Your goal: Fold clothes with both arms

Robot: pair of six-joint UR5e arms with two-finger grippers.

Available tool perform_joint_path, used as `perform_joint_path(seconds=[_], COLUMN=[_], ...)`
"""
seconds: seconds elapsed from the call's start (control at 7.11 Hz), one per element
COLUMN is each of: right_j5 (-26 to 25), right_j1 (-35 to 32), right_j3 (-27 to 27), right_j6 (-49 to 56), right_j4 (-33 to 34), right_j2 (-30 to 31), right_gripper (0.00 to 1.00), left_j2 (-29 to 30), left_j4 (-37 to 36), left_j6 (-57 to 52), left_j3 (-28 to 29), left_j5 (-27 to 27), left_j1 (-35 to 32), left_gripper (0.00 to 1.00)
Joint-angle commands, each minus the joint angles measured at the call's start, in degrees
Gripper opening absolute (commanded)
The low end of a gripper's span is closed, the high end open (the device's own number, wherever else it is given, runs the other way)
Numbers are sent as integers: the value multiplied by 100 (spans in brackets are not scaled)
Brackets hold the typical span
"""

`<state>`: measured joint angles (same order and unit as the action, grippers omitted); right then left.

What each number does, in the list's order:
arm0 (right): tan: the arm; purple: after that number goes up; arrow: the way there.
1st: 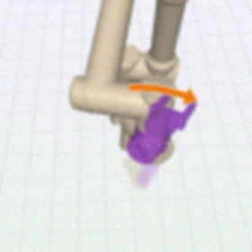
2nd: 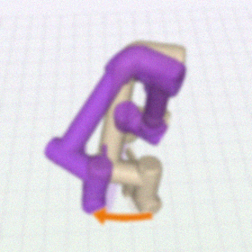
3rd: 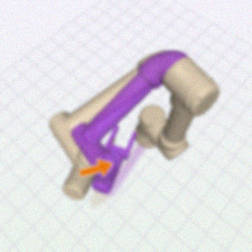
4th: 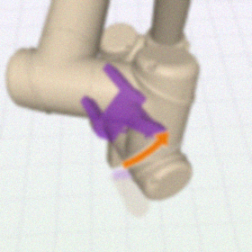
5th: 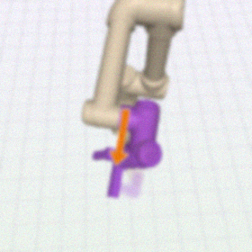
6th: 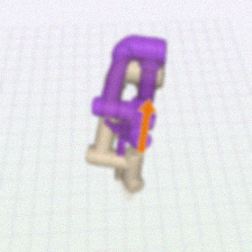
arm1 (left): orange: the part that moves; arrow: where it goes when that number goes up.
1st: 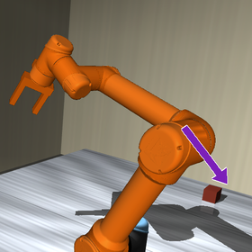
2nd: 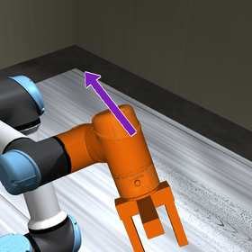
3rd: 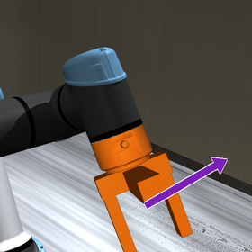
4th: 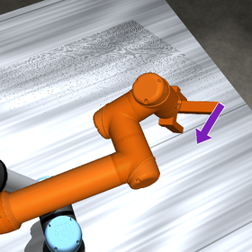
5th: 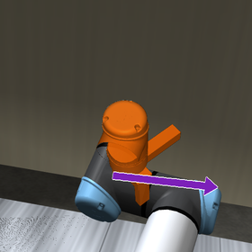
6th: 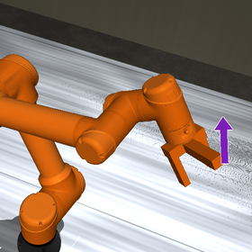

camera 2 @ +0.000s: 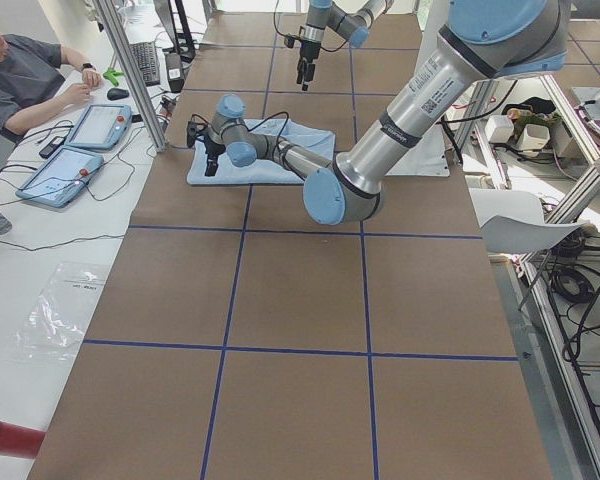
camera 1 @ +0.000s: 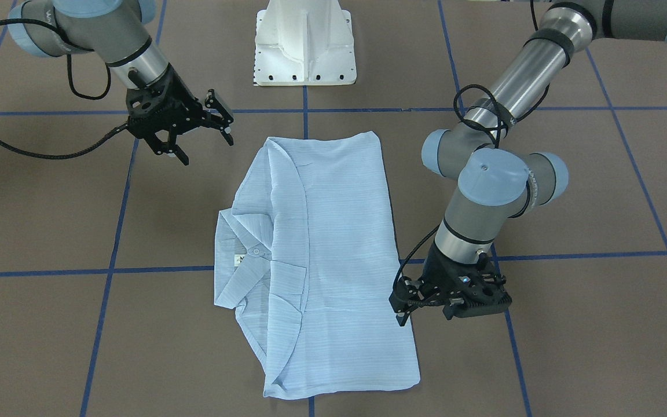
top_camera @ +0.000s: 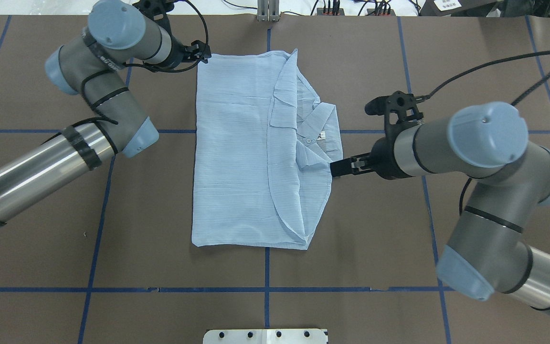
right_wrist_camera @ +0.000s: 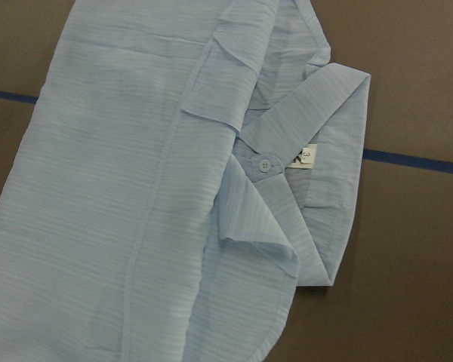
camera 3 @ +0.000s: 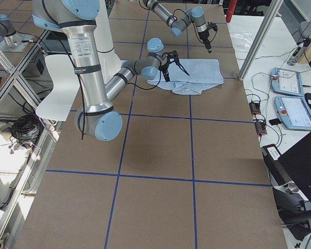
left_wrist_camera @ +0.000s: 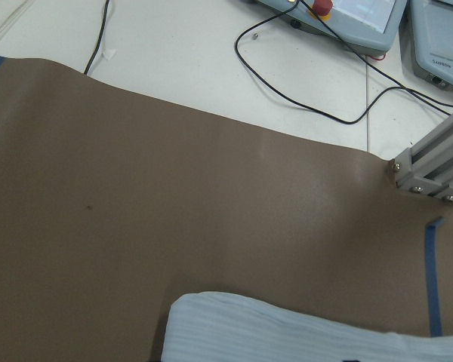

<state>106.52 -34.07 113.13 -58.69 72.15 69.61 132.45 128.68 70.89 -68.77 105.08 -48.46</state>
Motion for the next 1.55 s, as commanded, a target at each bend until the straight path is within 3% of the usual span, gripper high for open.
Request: perform_joint_path(seconds=[0.0,0.14,0.28,0.7,1.41], right_j5=[-1022,-1272,-1640,-2266,-2267], right_j1=[565,821,1119,1666,1772], right_j3=[-622,-913,-1090,-1573,-1786], right_j6=[7,76,155,270,376], right_j4=[879,888,871,871,897], right_j2=[-1069,-1264,-1292,-1380,-1319], right_gripper=[100,100,100,100,100], left_j2=[-937,-1149,-1160,-1178,-1178], left_j4=[-533,-1329,-1911,-2005,-2005], left_j6=[-14,-5,47,83,92], left_j3=[-1684,-2614,-3146,-3248,-3213], left_j5=[371,477,522,584,593], left_j1=[4,21,82,162,241], left_gripper=[100,100,100,100,100])
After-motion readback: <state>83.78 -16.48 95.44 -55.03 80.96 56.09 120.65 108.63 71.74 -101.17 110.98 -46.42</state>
